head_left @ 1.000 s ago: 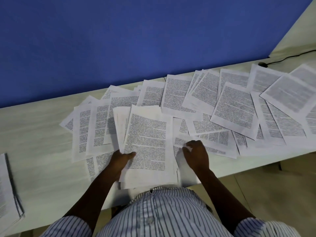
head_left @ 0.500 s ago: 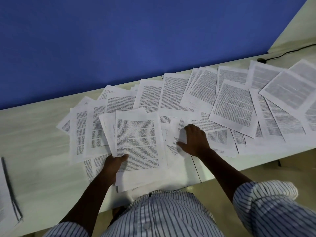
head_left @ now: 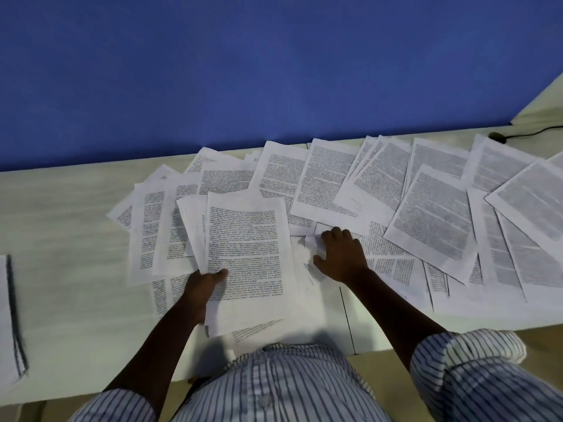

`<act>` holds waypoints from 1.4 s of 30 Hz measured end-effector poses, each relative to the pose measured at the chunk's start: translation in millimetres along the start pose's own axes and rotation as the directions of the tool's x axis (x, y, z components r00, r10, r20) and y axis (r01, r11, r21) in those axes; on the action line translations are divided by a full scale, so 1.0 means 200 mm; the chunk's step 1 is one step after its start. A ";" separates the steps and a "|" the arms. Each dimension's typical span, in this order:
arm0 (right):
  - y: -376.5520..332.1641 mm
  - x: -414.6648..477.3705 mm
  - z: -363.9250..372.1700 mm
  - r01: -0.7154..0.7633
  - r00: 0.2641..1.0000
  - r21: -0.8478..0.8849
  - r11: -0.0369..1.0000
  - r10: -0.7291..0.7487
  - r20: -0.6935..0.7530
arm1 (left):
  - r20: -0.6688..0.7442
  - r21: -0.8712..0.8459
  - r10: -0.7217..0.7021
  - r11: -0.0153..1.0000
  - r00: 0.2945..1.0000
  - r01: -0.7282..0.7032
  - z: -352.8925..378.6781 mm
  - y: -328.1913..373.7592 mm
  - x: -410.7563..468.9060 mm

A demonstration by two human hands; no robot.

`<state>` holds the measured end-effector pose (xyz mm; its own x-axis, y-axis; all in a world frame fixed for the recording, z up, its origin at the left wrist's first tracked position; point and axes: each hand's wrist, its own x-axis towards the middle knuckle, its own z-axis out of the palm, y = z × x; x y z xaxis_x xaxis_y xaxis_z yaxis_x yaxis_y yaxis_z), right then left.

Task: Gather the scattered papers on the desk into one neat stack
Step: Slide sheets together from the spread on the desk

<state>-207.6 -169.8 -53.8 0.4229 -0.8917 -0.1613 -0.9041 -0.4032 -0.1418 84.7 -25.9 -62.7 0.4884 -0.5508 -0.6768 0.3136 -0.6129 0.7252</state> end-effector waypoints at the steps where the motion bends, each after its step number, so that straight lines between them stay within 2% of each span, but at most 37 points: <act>1: 0.01 0.04 -0.03 0.013 1.000 0.007 1.000 -0.013 0.025 | -0.004 -0.009 0.007 1.000 1.000 -0.007 0.00 0.02 0.01; 5: 0.01 0.23 -0.16 -0.003 1.000 0.116 0.993 0.004 -0.008 | -0.026 -0.053 0.011 0.999 1.000 -0.013 0.00 0.09 0.07; 8: -0.03 0.37 -0.19 0.032 0.994 0.078 0.996 -0.024 -0.103 | -0.029 -0.031 0.019 0.999 0.999 -0.020 0.01 0.10 0.10; 13: -0.14 0.55 -0.16 -0.083 0.996 0.049 0.995 0.081 0.048 | -0.038 0.014 0.026 1.000 0.999 -0.026 0.01 0.10 0.15; 18: -0.18 0.58 -0.09 -0.102 0.995 0.012 0.995 0.102 -0.010 | -0.042 -0.012 0.012 1.000 0.999 -0.012 -0.01 0.07 0.16; 22: -0.17 0.60 -0.09 -0.084 0.996 -0.026 0.996 0.084 0.003 | -0.043 -0.035 -0.003 0.999 0.999 0.001 -0.02 0.05 0.18; 25: -0.13 0.59 -0.07 -0.074 0.996 0.023 0.997 0.074 -0.041 | -0.046 -0.041 -0.009 0.999 0.999 0.007 -0.02 0.05 0.18; 29: -0.09 0.57 -0.10 -0.180 0.971 0.164 0.970 0.202 -0.127 | -0.030 -0.053 -0.009 0.999 1.000 0.007 -0.02 0.06 0.17; 31: -0.12 0.53 -0.12 -0.184 0.971 0.174 0.968 0.206 -0.124 | -0.023 -0.059 -0.012 0.998 1.000 0.010 -0.01 0.07 0.16; 33: -0.21 0.42 -0.11 -0.117 0.973 0.265 0.957 0.164 -0.163 | -0.001 -0.073 -0.025 0.997 1.000 0.025 -0.01 0.08 0.15; 35: -0.34 0.28 -0.06 0.040 0.958 0.323 0.946 0.055 -0.281 | 0.034 -0.102 -0.056 0.993 0.998 0.059 -0.02 0.08 0.15; 37: -0.47 0.14 0.01 0.172 0.940 0.338 0.925 -0.052 -0.338 | 0.076 -0.148 -0.074 0.985 0.994 0.085 -0.03 0.07 0.14; 40: -0.65 -0.07 0.10 0.333 0.922 0.374 0.865 -0.217 -0.320 | 0.066 -0.232 -0.055 0.970 0.996 0.069 -0.01 0.08 0.10; 42: -0.72 -0.17 0.15 0.450 0.889 0.348 0.822 -0.374 -0.265 | 0.055 -0.211 -0.035 0.976 0.998 0.046 0.01 0.11 0.03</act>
<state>-89.9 -76.1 -58.1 0.6975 -0.6964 0.1688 -0.5318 -0.6610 -0.5293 92.4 -43.1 -51.0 0.4315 -0.5591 -0.7080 0.5007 -0.5044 0.7035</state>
